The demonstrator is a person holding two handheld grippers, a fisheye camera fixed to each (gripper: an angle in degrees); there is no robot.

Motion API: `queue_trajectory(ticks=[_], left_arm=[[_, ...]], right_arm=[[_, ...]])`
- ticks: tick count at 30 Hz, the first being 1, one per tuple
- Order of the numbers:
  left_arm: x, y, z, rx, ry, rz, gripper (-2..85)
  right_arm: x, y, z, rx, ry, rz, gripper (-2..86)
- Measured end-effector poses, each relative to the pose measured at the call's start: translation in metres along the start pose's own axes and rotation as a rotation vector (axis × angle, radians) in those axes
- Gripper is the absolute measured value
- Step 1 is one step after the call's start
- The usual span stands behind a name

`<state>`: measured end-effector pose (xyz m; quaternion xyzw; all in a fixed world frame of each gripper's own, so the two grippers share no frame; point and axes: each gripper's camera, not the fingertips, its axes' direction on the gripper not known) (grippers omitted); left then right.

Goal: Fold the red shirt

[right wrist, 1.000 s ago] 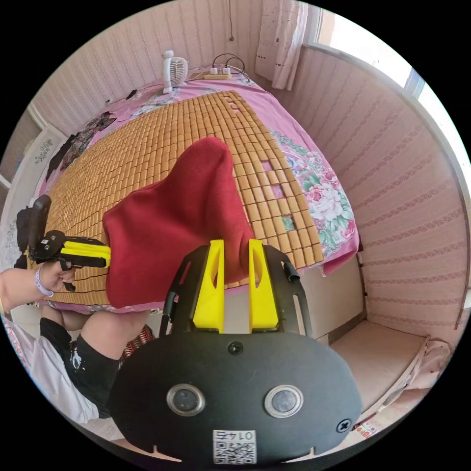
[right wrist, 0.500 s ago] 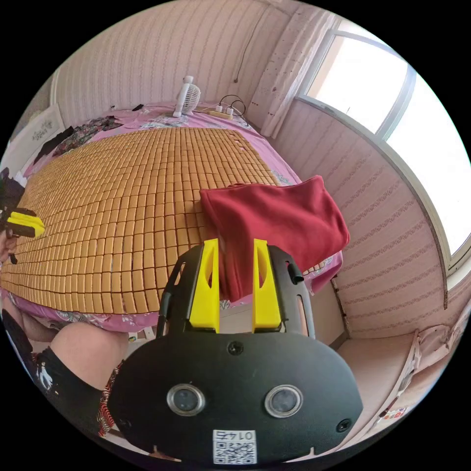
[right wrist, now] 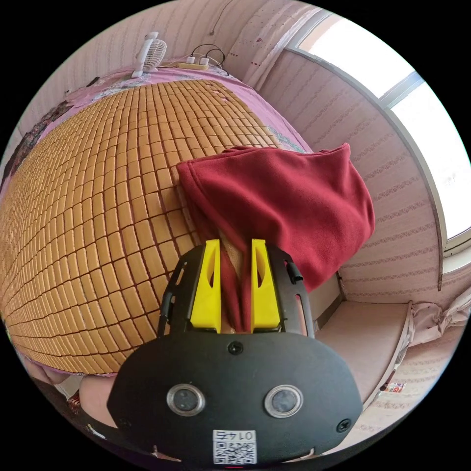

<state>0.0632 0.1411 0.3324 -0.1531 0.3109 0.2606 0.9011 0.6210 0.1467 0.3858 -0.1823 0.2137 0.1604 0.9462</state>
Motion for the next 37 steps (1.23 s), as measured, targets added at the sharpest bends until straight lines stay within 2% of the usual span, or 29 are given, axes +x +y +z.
queue_trajectory(ticks=[4,6,8,10,14,18,24,28,32,35,37], left_arm=[[-0.007,0.020,-0.018,0.033,-0.040,-0.033,-0.7],[-0.021,0.040,-0.039,0.079,-0.027,-0.104,-0.7],[-0.033,0.063,-0.061,0.139,-0.004,-0.139,-0.7],[-0.045,0.092,-0.089,0.209,-0.037,-0.169,-0.6],[-0.080,0.189,-0.160,0.348,-0.264,-0.309,-0.6],[-0.120,0.307,-0.224,0.424,-0.508,-0.522,-0.2],[-0.173,0.455,-0.285,0.616,-0.640,-0.760,1.6],[-0.202,0.499,-0.304,0.685,-0.707,-0.866,5.3],[-0.231,0.511,-0.318,0.728,-0.814,-0.869,9.7],[-0.254,0.509,-0.319,0.711,-0.888,-0.907,9.8],[-0.270,0.509,-0.319,0.695,-0.862,-0.921,9.9]], right_arm=[[-0.004,-0.016,0.003,-0.047,0.010,0.026,7.6],[-0.016,-0.005,-0.012,0.006,0.009,0.031,7.1],[-0.040,0.020,-0.032,0.076,-0.042,-0.031,6.6],[-0.088,0.060,-0.056,0.125,-0.128,-0.193,6.3],[-0.171,0.107,-0.096,0.145,-0.307,-0.413,6.5],[-0.292,0.134,-0.149,0.153,-0.515,-0.659,6.8],[-0.521,0.166,-0.246,0.098,-0.856,-1.169,9.3],[-0.668,0.207,-0.323,0.102,-1.015,-1.477,10.8],[-0.766,0.236,-0.374,0.122,-1.112,-1.591,11.4],[-0.834,0.250,-0.396,0.178,-1.085,-1.602,11.9],[-0.877,0.254,-0.401,0.211,-1.035,-1.544,10.8]])
